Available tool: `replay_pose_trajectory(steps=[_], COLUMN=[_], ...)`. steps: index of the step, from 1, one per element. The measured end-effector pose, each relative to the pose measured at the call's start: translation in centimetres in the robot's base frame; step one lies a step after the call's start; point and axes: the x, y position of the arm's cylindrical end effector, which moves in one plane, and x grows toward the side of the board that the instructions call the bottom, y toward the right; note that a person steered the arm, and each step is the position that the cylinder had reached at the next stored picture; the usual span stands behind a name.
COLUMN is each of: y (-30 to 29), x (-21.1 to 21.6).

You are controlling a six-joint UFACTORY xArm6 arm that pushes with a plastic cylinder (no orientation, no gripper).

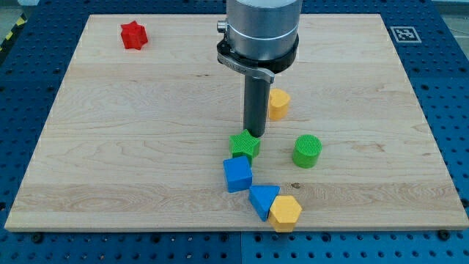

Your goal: Move your arm to the bottom left of the board

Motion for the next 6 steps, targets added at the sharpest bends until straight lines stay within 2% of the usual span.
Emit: replay_pose_trajectory(steps=[1, 2, 3, 4, 5, 6], y=[-1.4, -8.4, -15.4, -19.5, -19.9, -18.6], x=[-2.3, -4.8, -2.6, 2.7, 9.0, 12.1])
